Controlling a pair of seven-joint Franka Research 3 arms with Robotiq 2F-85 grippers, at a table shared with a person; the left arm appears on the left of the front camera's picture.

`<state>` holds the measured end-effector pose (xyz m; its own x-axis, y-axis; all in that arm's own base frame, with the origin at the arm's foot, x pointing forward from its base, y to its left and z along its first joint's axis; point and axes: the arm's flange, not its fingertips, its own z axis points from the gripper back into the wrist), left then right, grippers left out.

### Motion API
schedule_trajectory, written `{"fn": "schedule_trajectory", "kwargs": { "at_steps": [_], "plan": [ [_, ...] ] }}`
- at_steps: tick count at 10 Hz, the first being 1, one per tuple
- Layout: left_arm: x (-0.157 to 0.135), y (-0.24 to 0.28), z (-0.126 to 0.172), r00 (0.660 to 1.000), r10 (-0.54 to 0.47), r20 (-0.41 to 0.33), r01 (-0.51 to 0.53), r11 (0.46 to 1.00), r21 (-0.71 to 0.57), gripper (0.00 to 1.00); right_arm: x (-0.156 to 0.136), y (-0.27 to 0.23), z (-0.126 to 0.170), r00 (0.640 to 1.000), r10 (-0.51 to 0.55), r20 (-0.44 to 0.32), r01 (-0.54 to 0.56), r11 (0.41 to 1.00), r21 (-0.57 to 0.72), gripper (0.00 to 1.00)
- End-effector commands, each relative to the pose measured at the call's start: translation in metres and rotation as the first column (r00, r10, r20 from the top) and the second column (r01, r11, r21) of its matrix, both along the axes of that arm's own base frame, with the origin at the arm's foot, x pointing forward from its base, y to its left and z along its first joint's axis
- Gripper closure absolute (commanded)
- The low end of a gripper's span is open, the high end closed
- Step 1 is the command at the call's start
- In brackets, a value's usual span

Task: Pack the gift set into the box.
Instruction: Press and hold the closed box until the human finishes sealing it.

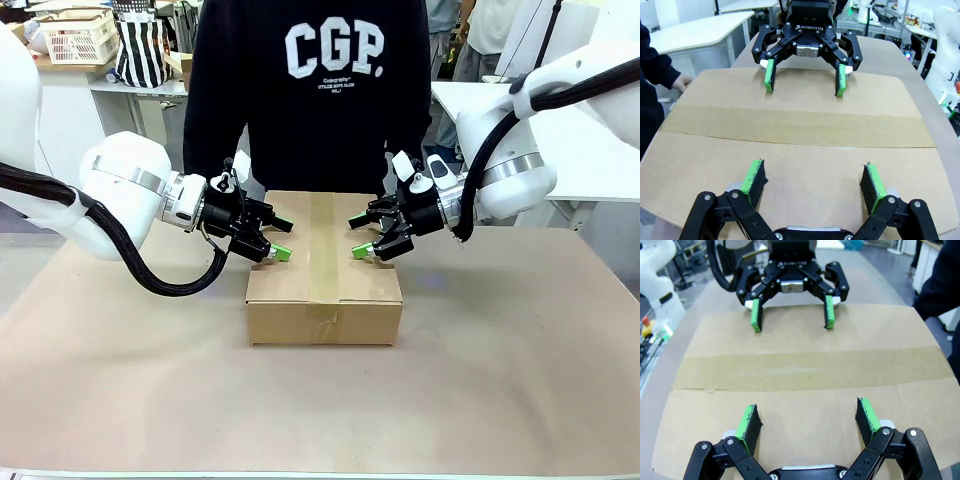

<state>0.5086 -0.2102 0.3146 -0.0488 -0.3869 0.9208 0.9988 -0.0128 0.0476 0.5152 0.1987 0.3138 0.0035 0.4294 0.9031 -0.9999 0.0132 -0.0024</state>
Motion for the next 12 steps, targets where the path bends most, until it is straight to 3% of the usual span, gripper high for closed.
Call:
{"fn": "schedule_trajectory", "kwargs": {
  "at_steps": [1,10,11,12],
  "plan": [
    [-0.001,0.001,-0.002,1.000,0.002,-0.002,-0.002,1.000,0.001,0.00,0.000,0.001,-0.002,1.000,-0.002,0.002,0.002,1.000,-0.004,0.00],
    [0.000,0.000,0.000,1.000,0.000,0.000,0.000,1.000,0.000,0.00,0.000,0.000,0.000,1.000,0.000,0.000,0.000,1.000,0.000,0.00],
    [-0.005,0.002,0.019,0.998,-0.033,-0.053,0.032,0.999,-0.019,0.00,-0.003,-0.003,0.020,0.995,-0.003,-0.100,0.010,0.998,0.070,0.00],
    [-0.014,0.010,0.046,0.993,-0.007,-0.116,0.001,0.999,-0.051,0.00,-0.010,-0.013,0.049,0.982,-0.061,-0.178,0.080,0.991,0.105,0.00]
  ]
}}
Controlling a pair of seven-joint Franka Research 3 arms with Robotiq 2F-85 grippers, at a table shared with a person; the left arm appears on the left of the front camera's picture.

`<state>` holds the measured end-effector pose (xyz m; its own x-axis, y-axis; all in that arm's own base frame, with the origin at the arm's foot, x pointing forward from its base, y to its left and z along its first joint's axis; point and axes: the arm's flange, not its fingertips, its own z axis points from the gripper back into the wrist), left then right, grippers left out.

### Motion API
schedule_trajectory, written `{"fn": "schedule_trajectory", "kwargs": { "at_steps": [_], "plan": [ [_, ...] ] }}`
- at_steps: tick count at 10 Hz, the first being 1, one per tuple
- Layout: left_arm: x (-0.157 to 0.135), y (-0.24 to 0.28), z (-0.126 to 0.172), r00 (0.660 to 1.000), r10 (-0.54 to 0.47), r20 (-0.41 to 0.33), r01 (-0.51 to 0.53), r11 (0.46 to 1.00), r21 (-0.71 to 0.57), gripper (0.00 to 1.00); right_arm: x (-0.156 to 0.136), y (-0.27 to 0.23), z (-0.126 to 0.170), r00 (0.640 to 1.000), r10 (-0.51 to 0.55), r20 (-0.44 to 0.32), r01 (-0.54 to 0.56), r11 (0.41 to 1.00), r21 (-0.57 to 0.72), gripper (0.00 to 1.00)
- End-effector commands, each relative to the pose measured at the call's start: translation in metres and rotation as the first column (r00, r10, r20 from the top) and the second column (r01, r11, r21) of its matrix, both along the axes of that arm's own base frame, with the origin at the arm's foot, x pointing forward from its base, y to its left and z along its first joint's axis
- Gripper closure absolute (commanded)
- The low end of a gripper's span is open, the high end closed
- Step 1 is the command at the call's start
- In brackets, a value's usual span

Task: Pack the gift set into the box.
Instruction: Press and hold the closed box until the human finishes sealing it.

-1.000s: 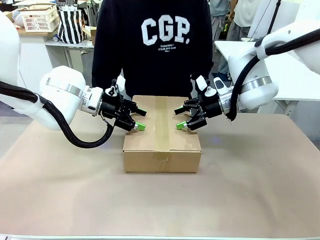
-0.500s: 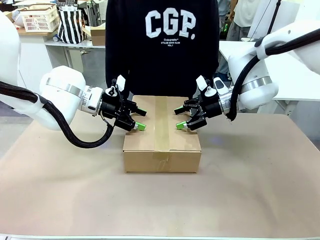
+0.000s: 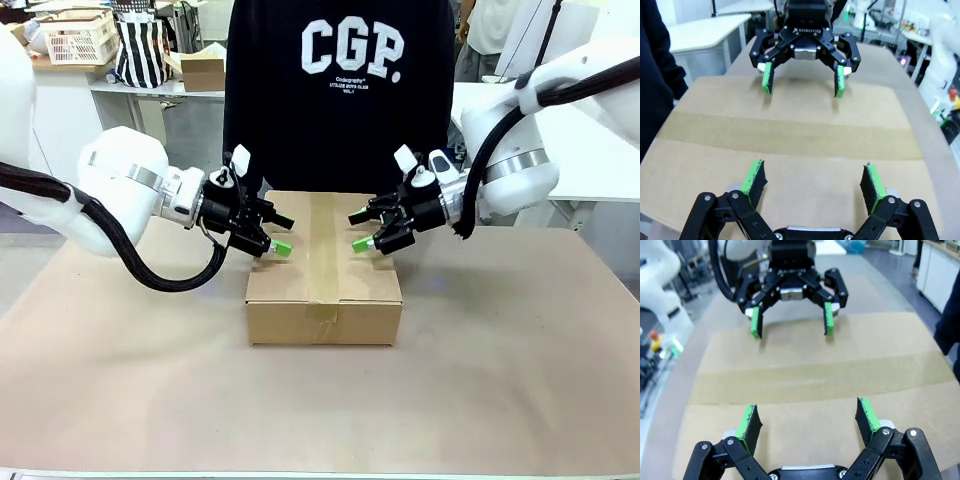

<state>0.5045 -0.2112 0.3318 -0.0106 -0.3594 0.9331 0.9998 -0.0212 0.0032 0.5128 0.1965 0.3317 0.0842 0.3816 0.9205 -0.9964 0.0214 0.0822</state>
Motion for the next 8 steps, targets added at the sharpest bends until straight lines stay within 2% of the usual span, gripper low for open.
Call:
{"fn": "schedule_trajectory", "kwargs": {
  "at_steps": [1,2,3,4,5,6,8],
  "plan": [
    [-0.025,0.024,0.058,0.987,-0.007,-0.162,-0.007,0.997,-0.081,0.00,-0.020,-0.022,0.065,0.974,-0.120,-0.190,0.141,0.985,0.097,0.00],
    [-0.047,0.044,0.088,0.958,0.034,-0.283,-0.056,0.996,-0.070,0.00,-0.041,-0.039,0.101,0.945,-0.155,-0.289,0.198,0.972,0.128,0.00],
    [-0.070,0.063,0.109,0.930,0.027,-0.366,-0.062,0.994,-0.085,0.00,-0.060,-0.061,0.126,0.919,-0.183,-0.348,0.251,0.955,0.161,0.00],
    [-0.092,0.084,0.124,0.887,0.032,-0.460,-0.085,0.992,-0.095,0.00,-0.076,-0.088,0.139,0.885,-0.213,-0.414,0.303,0.939,0.164,0.00],
    [-0.108,0.108,0.139,0.853,0.034,-0.520,-0.132,0.979,-0.152,0.00,-0.091,-0.117,0.142,0.853,-0.231,-0.468,0.326,0.936,0.132,0.00],
    [-0.126,0.139,0.154,0.797,0.005,-0.605,-0.147,0.971,-0.187,0.00,-0.110,-0.154,0.143,0.838,-0.225,-0.497,0.316,0.943,0.106,0.00],
    [-0.150,0.202,0.169,0.768,0.122,-0.629,-0.315,0.927,-0.205,0.00,-0.145,-0.216,0.139,0.813,-0.227,-0.536,0.334,0.936,0.111,0.00]
  ]
}}
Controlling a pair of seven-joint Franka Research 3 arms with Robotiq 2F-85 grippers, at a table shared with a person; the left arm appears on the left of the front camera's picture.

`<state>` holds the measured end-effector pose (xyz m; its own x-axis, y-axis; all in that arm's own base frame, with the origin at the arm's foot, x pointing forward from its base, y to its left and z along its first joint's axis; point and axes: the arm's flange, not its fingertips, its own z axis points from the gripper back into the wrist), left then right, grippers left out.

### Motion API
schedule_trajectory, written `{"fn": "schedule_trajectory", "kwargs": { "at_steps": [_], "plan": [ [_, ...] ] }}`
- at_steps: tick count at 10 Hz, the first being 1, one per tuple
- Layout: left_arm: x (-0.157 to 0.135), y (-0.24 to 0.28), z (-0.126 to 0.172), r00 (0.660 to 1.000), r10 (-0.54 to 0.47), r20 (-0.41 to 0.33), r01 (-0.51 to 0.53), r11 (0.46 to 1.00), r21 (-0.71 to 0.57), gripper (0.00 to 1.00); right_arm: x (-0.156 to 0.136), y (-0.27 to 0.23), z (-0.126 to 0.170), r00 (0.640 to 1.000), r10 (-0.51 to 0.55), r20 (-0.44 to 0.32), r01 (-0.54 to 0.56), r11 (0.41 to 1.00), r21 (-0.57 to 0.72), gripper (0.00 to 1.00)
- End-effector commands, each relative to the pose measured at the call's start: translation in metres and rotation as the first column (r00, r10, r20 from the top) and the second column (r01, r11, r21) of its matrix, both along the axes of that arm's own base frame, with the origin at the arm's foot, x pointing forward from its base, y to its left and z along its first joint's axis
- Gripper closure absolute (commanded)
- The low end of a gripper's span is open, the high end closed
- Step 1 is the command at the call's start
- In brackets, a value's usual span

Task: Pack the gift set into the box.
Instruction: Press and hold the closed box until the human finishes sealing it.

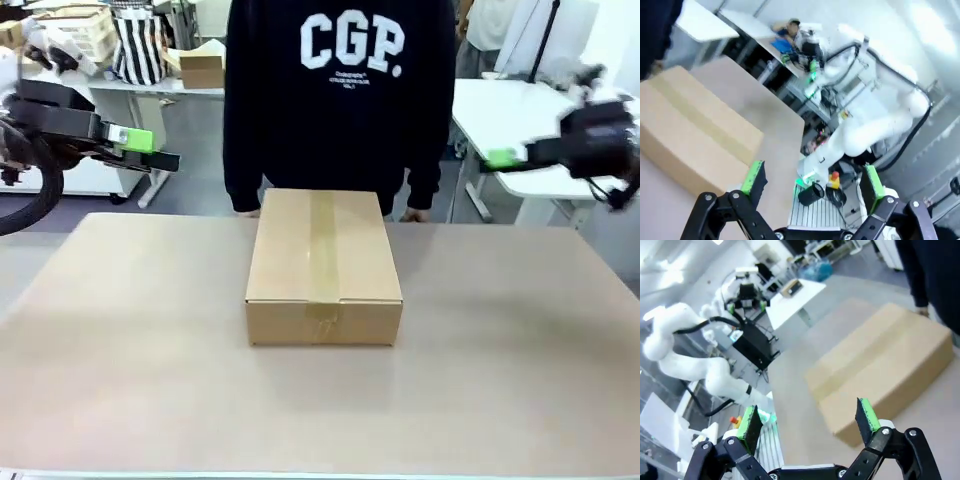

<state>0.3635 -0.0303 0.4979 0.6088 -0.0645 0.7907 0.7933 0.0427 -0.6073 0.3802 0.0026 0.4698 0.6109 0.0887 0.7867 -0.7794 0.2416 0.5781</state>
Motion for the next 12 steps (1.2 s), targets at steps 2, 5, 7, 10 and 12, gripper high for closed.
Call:
{"fn": "schedule_trajectory", "kwargs": {
  "at_steps": [2,5,7,10,12],
  "plan": [
    [-0.019,0.065,-0.009,0.987,0.149,-0.065,-0.152,0.987,-0.046,0.00,-0.038,-0.069,-0.020,0.994,-0.028,-0.102,0.028,1.000,-0.006,0.00],
    [-0.016,0.062,0.001,0.990,0.138,-0.032,-0.139,0.990,-0.031,0.00,-0.033,-0.056,-0.019,0.998,-0.010,-0.063,0.010,1.000,0.000,0.00],
    [-0.016,0.062,0.001,0.990,0.138,-0.032,-0.139,0.990,-0.031,0.00,-0.033,-0.056,-0.019,0.998,-0.010,-0.063,0.010,1.000,0.000,0.00],
    [-0.016,0.062,0.001,0.990,0.138,-0.032,-0.139,0.990,-0.031,0.00,-0.033,-0.056,-0.019,0.998,-0.010,-0.063,0.010,1.000,0.000,0.00],
    [-0.016,0.062,0.001,0.990,0.138,-0.032,-0.139,0.990,-0.031,0.00,-0.033,-0.056,-0.019,0.998,-0.010,-0.063,0.010,1.000,0.000,0.00]
  ]
}}
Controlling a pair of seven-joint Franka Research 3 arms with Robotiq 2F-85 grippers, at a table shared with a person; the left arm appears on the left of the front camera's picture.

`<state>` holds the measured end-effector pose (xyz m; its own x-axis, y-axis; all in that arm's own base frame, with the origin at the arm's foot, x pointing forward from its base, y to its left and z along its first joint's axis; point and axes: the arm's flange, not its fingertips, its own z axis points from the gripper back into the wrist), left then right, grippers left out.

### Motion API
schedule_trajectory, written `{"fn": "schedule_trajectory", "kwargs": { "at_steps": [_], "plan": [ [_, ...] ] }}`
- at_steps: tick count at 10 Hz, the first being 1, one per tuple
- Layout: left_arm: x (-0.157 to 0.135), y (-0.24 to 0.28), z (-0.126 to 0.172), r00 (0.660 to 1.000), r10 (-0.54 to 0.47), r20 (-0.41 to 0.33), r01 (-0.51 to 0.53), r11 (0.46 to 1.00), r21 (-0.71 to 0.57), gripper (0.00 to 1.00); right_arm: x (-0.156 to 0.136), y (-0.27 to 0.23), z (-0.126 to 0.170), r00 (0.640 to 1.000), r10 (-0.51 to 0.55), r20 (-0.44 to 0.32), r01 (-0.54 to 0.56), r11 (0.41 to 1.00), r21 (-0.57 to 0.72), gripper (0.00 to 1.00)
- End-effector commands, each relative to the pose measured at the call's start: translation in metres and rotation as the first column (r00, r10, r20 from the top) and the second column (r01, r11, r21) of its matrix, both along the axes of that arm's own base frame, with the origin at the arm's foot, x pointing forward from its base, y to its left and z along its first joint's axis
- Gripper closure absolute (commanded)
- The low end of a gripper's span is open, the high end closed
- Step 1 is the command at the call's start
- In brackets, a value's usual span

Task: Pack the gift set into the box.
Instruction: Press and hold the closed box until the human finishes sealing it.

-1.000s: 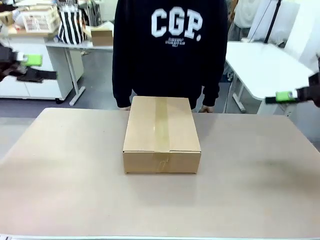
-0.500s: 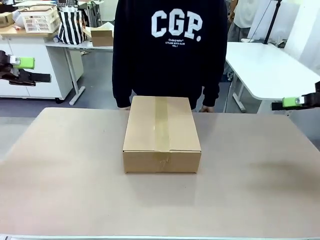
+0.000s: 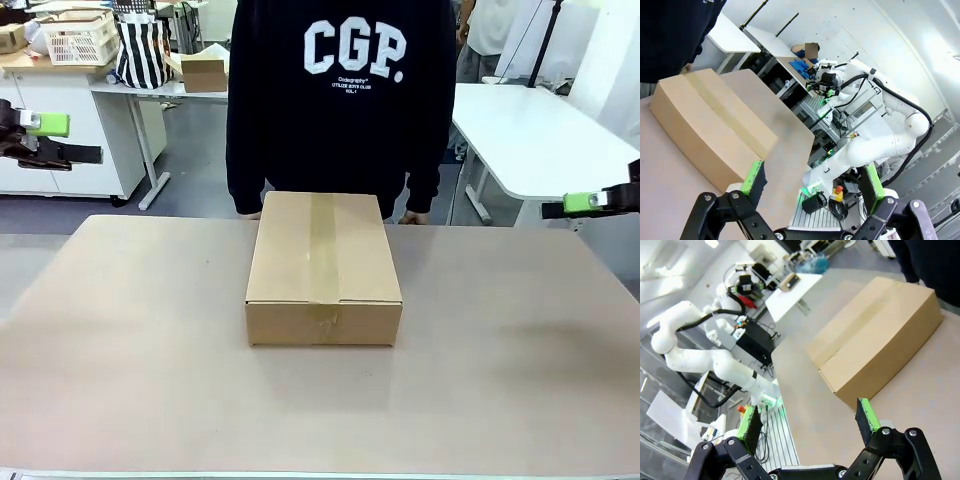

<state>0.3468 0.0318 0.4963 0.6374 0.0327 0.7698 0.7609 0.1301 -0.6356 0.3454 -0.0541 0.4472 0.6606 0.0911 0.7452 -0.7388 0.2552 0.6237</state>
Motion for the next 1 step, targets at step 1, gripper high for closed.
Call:
{"fn": "schedule_trajectory", "kwargs": {
  "at_steps": [1],
  "plan": [
    [0.0003,-0.0002,0.0024,1.000,0.010,0.004,-0.010,1.000,-0.012,0.00,0.0014,0.0003,0.0037,1.000,-0.001,0.001,0.001,1.000,0.011,0.00]
  ]
}}
